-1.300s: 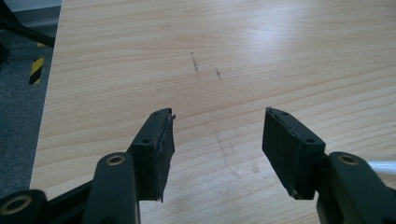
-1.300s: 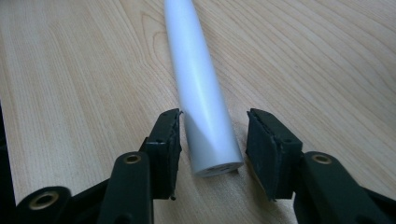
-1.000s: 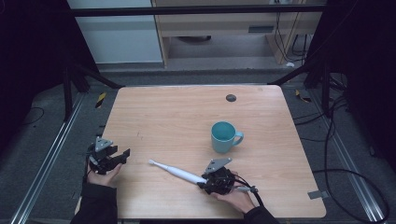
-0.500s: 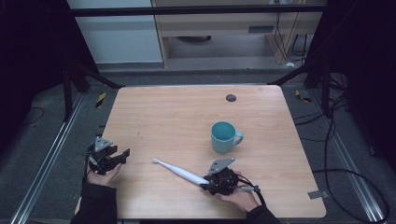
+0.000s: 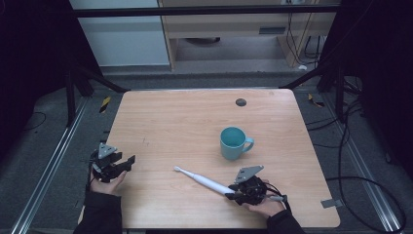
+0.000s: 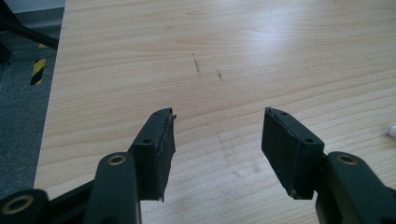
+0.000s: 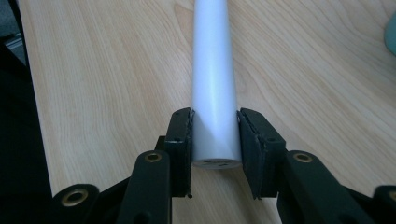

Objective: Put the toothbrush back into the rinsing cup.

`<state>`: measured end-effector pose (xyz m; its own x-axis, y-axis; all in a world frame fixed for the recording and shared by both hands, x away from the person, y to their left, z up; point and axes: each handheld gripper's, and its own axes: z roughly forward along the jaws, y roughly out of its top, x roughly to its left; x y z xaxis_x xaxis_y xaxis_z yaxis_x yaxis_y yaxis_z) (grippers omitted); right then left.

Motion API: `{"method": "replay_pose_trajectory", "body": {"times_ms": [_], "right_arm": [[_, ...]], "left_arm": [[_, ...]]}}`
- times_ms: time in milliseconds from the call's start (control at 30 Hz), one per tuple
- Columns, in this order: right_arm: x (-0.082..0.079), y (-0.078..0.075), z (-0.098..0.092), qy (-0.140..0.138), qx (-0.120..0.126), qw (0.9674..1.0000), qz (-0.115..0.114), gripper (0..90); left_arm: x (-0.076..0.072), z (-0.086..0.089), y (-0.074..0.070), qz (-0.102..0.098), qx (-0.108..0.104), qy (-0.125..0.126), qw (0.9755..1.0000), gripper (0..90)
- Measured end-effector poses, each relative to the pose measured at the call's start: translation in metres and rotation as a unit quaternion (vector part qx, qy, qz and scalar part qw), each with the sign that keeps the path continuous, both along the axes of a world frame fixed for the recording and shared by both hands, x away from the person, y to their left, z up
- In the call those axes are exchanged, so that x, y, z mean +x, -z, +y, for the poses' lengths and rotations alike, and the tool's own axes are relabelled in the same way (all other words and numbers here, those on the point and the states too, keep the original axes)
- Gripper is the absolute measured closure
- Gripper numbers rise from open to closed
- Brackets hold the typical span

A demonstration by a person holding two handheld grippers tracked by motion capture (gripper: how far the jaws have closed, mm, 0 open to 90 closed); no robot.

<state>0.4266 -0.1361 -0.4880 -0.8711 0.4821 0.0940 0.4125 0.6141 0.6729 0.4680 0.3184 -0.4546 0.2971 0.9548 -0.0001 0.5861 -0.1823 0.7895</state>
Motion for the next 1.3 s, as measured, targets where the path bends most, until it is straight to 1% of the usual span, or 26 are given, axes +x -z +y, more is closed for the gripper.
{"method": "replay_pose_trajectory", "body": {"times_ms": [33,67,167,200,367,433,500,533,567,633,667,700,767,800,833,867,967,1000,1033,1067,1100,1133,1167,1200,1267,1300], "right_arm": [[0.0,0.0,0.0,0.0,0.0,1.0,0.0,65.6],[-0.002,0.0,-0.006,-0.004,-0.003,1.0,-0.001,65.6],[-0.004,0.001,-0.011,-0.004,-0.003,1.0,0.001,65.6],[-0.005,0.003,-0.014,-0.005,-0.007,1.0,0.004,65.6],[-0.006,0.003,-0.016,-0.005,-0.011,0.9999,0.004,65.4],[-0.006,0.003,-0.016,-0.004,-0.015,0.9999,0.001,63.3],[-0.007,0.001,-0.014,-0.002,-0.018,0.9998,-0.006,54.1],[-0.007,0.001,-0.014,-0.002,-0.018,0.9998,-0.006,54.1],[-0.007,-0.003,-0.014,0.001,-0.009,0.9999,-0.01,49.8],[-0.007,-0.005,-0.013,0.002,-0.006,0.9999,-0.012,48.6],[-0.005,-0.012,-0.011,0.004,0.0,0.9999,-0.016,46.4],[-0.005,-0.012,-0.011,0.004,0.0,0.9999,-0.016,46.4],[-0.003,-0.019,-0.007,0.003,-0.001,0.9998,-0.018,44.9],[0.0,-0.025,-0.003,0.003,-0.001,0.9999,-0.013,44.6],[0.0,-0.025,-0.003,0.003,-0.001,0.9999,-0.013,44.6],[0.003,-0.03,0.001,0.01,-0.006,0.9998,-0.013,44.1],[0.007,-0.034,0.004,0.012,-0.01,0.9998,-0.008,43.9],[0.009,-0.037,0.008,0.009,-0.028,0.9996,-0.004,43.8],[0.009,-0.037,0.008,0.009,-0.028,0.9996,-0.004,43.8],[0.011,-0.039,0.011,0.01,-0.039,0.9992,0.003,44.0],[0.011,-0.039,0.011,0.01,-0.039,0.9992,0.003,44.0],[0.012,-0.041,0.016,0.009,-0.055,0.9984,0.007,44.1],[0.012,-0.041,0.016,0.009,-0.055,0.9984,0.007,44.1],[0.013,-0.042,0.018,0.005,-0.061,0.9981,0.006,44.5],[0.015,-0.045,0.024,0.004,-0.07,0.9975,0.014,44.6],[0.016,-0.047,0.028,0.002,-0.078,0.9968,0.017,45.0]], "left_arm": [[0.0,0.0,0.0,0.0,0.0,0.0,1.0,43.4],[0.0,0.0,0.0,0.0,0.0,0.0,1.0,43.4],[0.0,0.0,0.0,0.0,0.0,0.0,1.0,43.4],[0.0,0.0,0.0,0.001,0.001,0.001,1.0,43.4],[0.0,0.0,0.0,0.003,0.001,0.002,1.0,43.4],[0.0,0.0,0.001,0.003,0.001,0.003,1.0,43.2],[0.0,0.0,0.001,0.003,0.001,0.002,1.0,43.2],[0.0,0.0,0.001,0.003,0.001,0.002,1.0,43.2],[0.0,0.0,0.001,0.003,0.002,0.002,1.0,43.2],[0.0,0.0,0.001,0.004,0.002,0.002,1.0,43.2],[0.0,0.0,0.002,0.005,0.002,0.001,1.0,43.2],[0.0,0.0,0.002,0.005,0.002,0.001,1.0,43.1],[0.001,0.0,0.002,0.005,0.002,0.002,1.0,43.2],[0.001,0.0,0.002,0.005,0.002,0.002,1.0,43.1],[0.001,0.0,0.002,0.005,0.002,0.002,1.0,43.1],[0.001,0.0,0.002,0.006,0.003,0.003,1.0,43.1],[0.001,0.0,0.002,0.006,0.002,0.003,1.0,43.1],[0.001,0.001,0.002,0.006,0.002,0.004,1.0,43.1],[0.001,0.001,0.002,0.006,0.002,0.004,1.0,43.1],[0.002,0.001,0.002,0.006,0.002,0.003,1.0,43.0],[0.002,0.001,0.002,0.007,0.002,0.003,1.0,43.0],[0.002,0.001,0.002,0.007,0.002,0.003,1.0,43.0],[0.002,0.001,0.002,0.009,0.004,0.003,0.9999,43.0],[0.002,0.0,0.003,0.01,0.005,0.004,0.9999,43.0],[0.002,0.0,0.003,0.011,0.006,0.005,0.9999,42.9],[0.003,-0.001,0.003,0.011,0.006,0.006,0.9999,42.8]]}}
